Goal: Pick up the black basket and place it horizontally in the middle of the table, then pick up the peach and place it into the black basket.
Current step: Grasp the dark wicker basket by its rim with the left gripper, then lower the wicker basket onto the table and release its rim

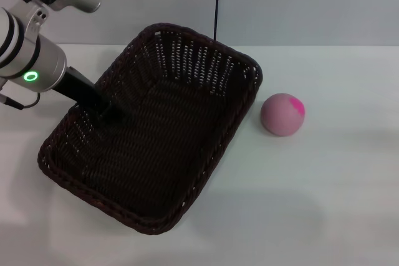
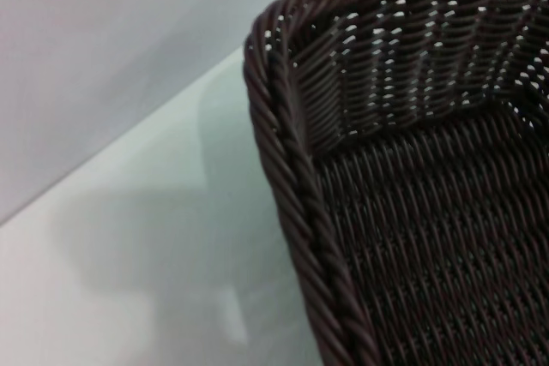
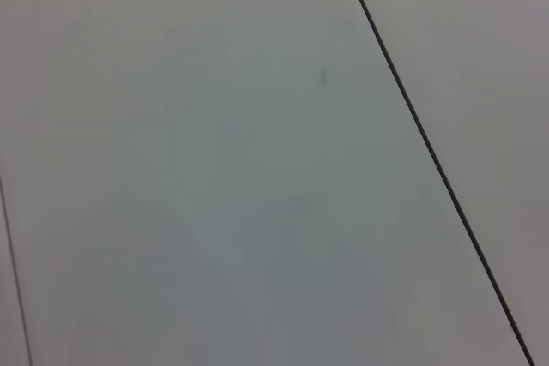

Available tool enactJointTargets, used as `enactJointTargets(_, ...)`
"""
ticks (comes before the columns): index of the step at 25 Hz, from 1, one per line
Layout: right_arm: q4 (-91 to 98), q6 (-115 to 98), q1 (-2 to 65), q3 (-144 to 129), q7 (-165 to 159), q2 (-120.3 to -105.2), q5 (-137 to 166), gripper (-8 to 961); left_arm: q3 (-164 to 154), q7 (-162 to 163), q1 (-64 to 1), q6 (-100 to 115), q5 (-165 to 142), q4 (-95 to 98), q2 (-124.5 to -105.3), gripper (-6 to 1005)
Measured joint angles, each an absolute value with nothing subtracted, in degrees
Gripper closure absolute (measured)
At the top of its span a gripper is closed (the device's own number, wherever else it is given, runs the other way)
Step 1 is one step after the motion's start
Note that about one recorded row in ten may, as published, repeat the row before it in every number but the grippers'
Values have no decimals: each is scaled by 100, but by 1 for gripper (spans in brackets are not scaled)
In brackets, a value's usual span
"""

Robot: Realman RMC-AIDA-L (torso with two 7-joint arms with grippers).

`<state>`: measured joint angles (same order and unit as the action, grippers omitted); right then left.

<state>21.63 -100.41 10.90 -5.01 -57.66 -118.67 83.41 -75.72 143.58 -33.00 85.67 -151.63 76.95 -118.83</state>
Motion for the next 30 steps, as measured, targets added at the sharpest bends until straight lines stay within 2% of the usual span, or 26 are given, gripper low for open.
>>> enactJointTargets(3, 2162, -10031, 1093, -501, -5765, -11866, 8341, 241, -7542, 14357, -3347, 8574, -15163, 7697, -11880, 364)
enactJointTargets(14, 2162, -9966, 1132, -470, -5765, -11865, 8327, 240, -7448, 14067, -3510, 8568, -15169, 7696, -11860, 728)
enactJointTargets(19, 2162, -9966, 1138, -494, -5765, -11865, 8335, 241, -7290, 13318, -3745, 8581, -15207, 7823, -11852, 797)
enactJointTargets(23, 2162, -9969, 1111, -498, -5765, -11866, 8338, 242, -7281, 12185, -4018, 8603, -15435, 7980, -11875, 799)
enactJointTargets(30, 2128, -9935, 1067, -503, -5766, -11872, 8349, 242, -7681, 11054, -4092, 8661, -15424, 8107, -11883, 809)
